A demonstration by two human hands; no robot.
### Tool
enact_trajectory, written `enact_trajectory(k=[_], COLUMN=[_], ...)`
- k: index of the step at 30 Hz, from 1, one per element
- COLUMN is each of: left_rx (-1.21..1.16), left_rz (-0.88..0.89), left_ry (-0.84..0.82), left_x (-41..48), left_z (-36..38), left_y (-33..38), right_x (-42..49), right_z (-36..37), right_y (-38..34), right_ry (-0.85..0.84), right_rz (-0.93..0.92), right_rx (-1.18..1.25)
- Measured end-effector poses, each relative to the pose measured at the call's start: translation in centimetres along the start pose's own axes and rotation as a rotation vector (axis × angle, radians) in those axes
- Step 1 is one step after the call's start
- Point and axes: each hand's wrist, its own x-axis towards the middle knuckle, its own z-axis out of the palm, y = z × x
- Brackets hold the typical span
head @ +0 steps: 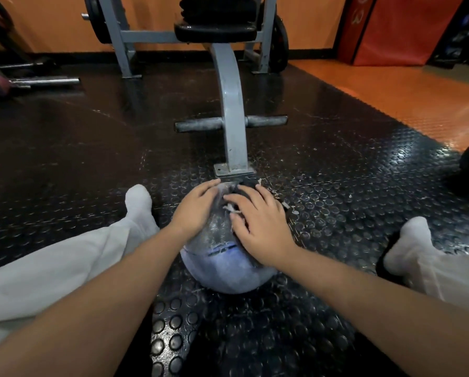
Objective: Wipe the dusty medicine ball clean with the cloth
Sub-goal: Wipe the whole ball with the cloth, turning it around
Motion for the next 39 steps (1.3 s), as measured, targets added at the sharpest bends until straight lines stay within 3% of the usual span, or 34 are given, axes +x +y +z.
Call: enact_trajectory(k=[4, 8, 11, 13, 18, 24, 27, 29, 32, 34, 36, 39], left_rx=[0.14, 0.438, 0.434, 0.395, 0.389, 0.403, 0.393, 0.356, 0.37, 0.423, 0.487, 0.444], left_rz=[0.04, 0.175, 0.151, 0.057, -0.108, -0.106, -0.169, -0.203, -0.108, -0.039, -0.006, -0.033], left_ry=[-0.021, 0.042, 0.084, 0.1, -0.035, -0.013, 0.06, 0.086, -0.004, -0.014, 0.003, 0.075], left_x=[-0.7, -2.3, -2.5, -1.7, 1.6, 0.6, 0.8, 1.1, 1.0, 0.6, 0.4, -0.7], left_z=[0.4, 2.4, 3.5, 3.5, 2.3, 2.4, 2.5, 2.2, 1.9, 2.2, 2.6, 3.3], left_y=[0.6, 1.4, 1.3, 1.9, 1.9, 1.8, 1.8, 1.8, 1.3, 0.8, 0.5, 1.3], right_x=[1.2, 6.2, 7.3, 6.2, 2.6, 7.3, 7.5, 5.1, 0.2, -0.7, 0.9, 5.6], right_z=[-0.3, -1.1, -1.4, -1.6, -1.8, -1.1, -0.6, -0.9, -1.6, -1.8, -2.2, -2.3], right_y=[0.1, 3.0, 4.1, 3.8, 2.7, 3.5, 2.7, 1.1, -1.1, -0.7, 0.3, 1.9], right_ry=[-0.061, -0.285, -0.357, -0.324, -0.203, -0.386, -0.352, -0.274, -0.131, -0.131, -0.178, -0.371], right_rz=[0.105, 0.431, 0.551, 0.484, 0.112, 0.4, 0.468, 0.36, -0.003, -0.096, -0.059, 0.201], right_rx=[0.011, 0.143, 0.211, 0.171, 0.085, 0.191, 0.165, 0.016, -0.232, -0.243, -0.195, 0.031])
